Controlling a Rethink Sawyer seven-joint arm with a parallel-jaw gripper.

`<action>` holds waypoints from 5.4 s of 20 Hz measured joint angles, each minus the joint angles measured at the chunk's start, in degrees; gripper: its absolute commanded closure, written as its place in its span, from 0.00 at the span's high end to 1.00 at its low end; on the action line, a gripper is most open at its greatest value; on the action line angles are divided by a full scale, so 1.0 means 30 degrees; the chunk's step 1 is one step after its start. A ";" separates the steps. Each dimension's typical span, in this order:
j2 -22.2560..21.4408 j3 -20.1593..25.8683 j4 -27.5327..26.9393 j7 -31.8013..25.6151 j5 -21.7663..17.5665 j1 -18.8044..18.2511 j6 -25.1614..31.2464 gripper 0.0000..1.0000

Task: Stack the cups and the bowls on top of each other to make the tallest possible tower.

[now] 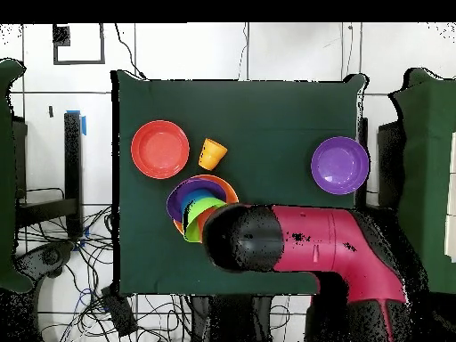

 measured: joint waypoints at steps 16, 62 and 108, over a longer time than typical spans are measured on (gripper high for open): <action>0.0020 0.0776 -0.1050 0.0000 -0.0447 -0.1048 0.1032 1.00; 0.6307 0.3525 -0.1183 0.0000 -0.4761 -0.5339 -0.2513 1.00; 1.2050 0.4510 -0.3521 0.0000 -0.8856 -0.6855 -0.2905 1.00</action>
